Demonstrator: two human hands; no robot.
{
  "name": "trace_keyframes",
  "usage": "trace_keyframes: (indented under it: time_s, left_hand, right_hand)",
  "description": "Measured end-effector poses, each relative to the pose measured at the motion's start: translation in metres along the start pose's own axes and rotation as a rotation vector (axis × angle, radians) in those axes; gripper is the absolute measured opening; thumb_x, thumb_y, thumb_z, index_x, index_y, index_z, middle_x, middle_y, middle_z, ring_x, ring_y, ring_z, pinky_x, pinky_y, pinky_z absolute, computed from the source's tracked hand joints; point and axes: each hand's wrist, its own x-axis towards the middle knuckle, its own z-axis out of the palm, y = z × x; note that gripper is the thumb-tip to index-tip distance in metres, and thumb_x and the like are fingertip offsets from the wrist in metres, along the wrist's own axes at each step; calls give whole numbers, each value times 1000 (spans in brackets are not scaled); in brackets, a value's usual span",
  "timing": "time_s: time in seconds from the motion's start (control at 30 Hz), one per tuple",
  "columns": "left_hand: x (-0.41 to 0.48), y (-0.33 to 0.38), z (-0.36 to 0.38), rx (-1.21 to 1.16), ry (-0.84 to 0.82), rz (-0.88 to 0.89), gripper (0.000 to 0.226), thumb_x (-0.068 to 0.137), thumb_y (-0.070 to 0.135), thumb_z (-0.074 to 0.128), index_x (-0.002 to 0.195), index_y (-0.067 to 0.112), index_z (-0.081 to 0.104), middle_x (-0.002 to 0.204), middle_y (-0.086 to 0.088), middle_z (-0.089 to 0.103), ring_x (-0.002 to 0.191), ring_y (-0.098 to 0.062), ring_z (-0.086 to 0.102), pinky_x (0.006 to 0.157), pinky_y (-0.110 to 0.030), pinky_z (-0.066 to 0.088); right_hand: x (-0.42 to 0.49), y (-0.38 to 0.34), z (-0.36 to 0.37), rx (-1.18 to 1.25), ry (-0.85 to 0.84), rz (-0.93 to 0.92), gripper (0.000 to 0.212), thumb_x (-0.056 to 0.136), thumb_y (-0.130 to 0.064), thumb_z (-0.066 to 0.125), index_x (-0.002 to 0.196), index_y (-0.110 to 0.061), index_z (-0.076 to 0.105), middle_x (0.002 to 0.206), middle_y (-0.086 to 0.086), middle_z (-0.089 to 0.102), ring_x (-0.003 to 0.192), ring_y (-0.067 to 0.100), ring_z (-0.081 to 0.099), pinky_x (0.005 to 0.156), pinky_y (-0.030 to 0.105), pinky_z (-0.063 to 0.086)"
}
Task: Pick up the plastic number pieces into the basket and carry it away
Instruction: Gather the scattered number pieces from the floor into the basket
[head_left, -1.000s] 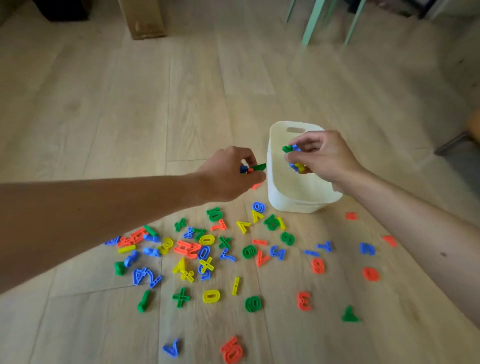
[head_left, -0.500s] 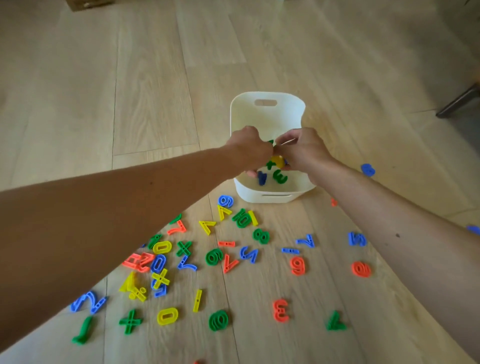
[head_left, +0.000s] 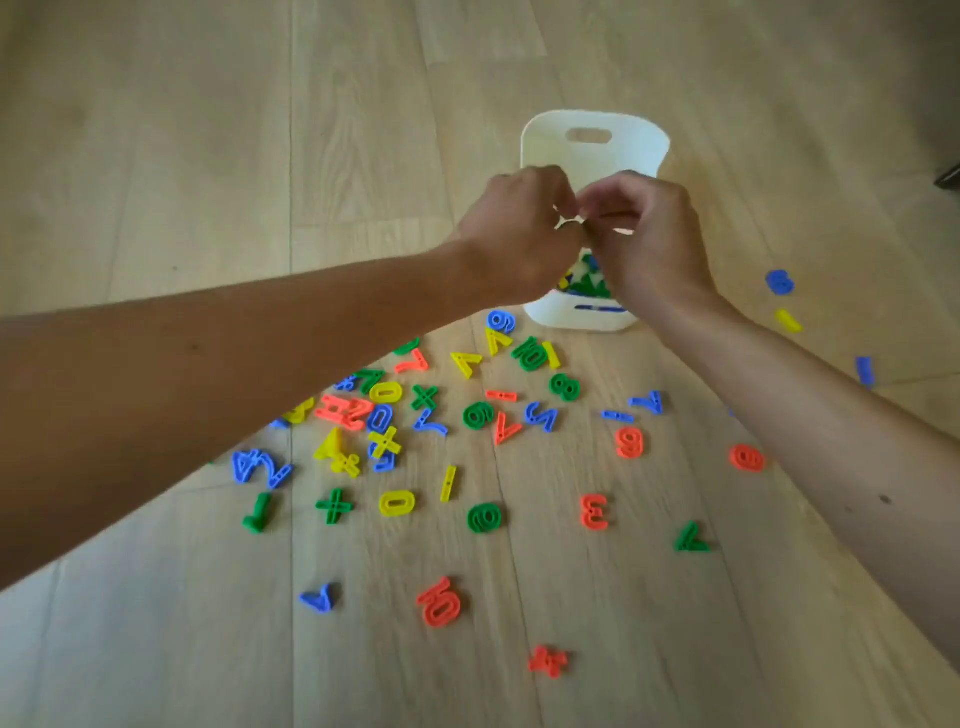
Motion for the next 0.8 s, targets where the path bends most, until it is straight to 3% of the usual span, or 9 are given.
trace_keyframes:
  time_s: [0.1, 0.27, 0.37, 0.47, 0.53, 0.67, 0.8]
  left_hand:
    - [-68, -18, -10, -66, -1, 42, 37, 79, 30, 54, 106, 7, 65, 108, -6, 70, 101, -25, 65, 85, -35, 50]
    - [-201, -68, 3, -90, -119, 62, 32, 79, 19, 54, 104, 3, 64, 104, -7, 68, 92, -20, 65, 73, -21, 49]
    - [-273, -96, 20, -139, -191, 44, 27, 80, 12, 58, 104, 1, 63, 102, -10, 65, 89, -22, 63, 72, -26, 50]
    - [-342, -116, 41, -54, -318, 114, 25, 84, 16, 61, 108, 8, 61, 104, -6, 60, 92, -20, 59, 76, -30, 50]
    - [-385, -121, 57, 47, -434, 235, 29, 87, 26, 62, 113, 14, 59, 109, -3, 57, 99, -21, 56, 81, -34, 51]
    - [-449, -118, 87, 285, -642, 708, 41, 85, 40, 64, 120, 20, 55, 116, -4, 56, 102, -22, 53, 80, -34, 51]
    - [-477, -125, 113, 297, -749, 995, 24, 87, 19, 65, 110, 19, 61, 117, -5, 59, 105, -24, 54, 84, -34, 52]
  right_hand:
    - [-66, -16, 21, 106, -54, -70, 28, 74, -6, 53, 95, -15, 69, 94, -2, 74, 88, 14, 70, 80, 29, 57]
    - [-192, -8, 59, 174, -221, -26, 25, 80, -2, 57, 101, -11, 67, 98, 4, 73, 88, 15, 70, 78, 34, 58]
    - [-258, 1, 69, 167, -352, 29, 27, 82, -2, 60, 102, -18, 65, 101, 3, 69, 86, 10, 67, 76, 33, 57]
    - [-317, 15, 70, 123, -518, -20, 25, 82, -2, 63, 105, -12, 66, 102, 6, 64, 86, 15, 66, 76, 33, 57]
    - [-344, 23, 69, 76, -633, -70, 27, 82, -2, 65, 107, -11, 67, 100, 1, 61, 86, 16, 64, 75, 36, 55]
    - [-366, 32, 69, 38, -725, -147, 27, 82, -2, 67, 107, -10, 67, 94, -6, 55, 84, 13, 61, 75, 37, 53]
    - [-361, 29, 74, 47, -703, -151, 25, 82, -1, 66, 106, -9, 67, 95, -5, 56, 84, 13, 61, 77, 37, 52]
